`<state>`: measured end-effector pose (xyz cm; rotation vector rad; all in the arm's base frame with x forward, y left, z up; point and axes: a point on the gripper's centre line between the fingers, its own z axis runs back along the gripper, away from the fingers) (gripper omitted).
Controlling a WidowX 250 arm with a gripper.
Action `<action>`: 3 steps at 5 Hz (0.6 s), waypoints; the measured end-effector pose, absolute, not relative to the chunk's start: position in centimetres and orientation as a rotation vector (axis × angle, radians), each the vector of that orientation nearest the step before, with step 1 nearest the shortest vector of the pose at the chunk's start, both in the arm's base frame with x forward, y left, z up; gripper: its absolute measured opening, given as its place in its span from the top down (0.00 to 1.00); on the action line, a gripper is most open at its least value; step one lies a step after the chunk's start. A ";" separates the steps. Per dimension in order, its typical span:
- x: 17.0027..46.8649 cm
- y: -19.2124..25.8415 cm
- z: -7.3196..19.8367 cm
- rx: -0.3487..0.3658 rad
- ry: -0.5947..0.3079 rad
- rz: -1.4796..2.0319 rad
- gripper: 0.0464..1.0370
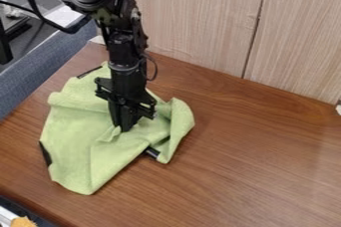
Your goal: Fold the cloth bottom right to the upper left
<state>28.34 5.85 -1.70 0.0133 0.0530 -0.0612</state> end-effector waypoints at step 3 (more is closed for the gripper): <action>27.8 4.3 -0.4 0.064 0.047 -0.095 0.03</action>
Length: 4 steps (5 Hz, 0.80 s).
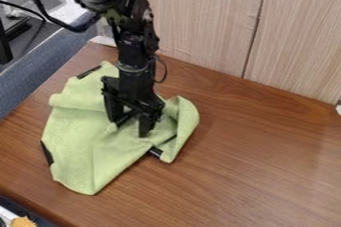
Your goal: Fold the cloth bottom right to the upper left
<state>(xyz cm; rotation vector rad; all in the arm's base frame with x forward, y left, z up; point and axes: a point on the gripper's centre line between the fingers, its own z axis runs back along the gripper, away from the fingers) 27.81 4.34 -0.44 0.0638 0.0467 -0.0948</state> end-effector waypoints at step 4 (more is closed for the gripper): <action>27.1 3.1 7.4 0.145 -0.012 -0.106 0.04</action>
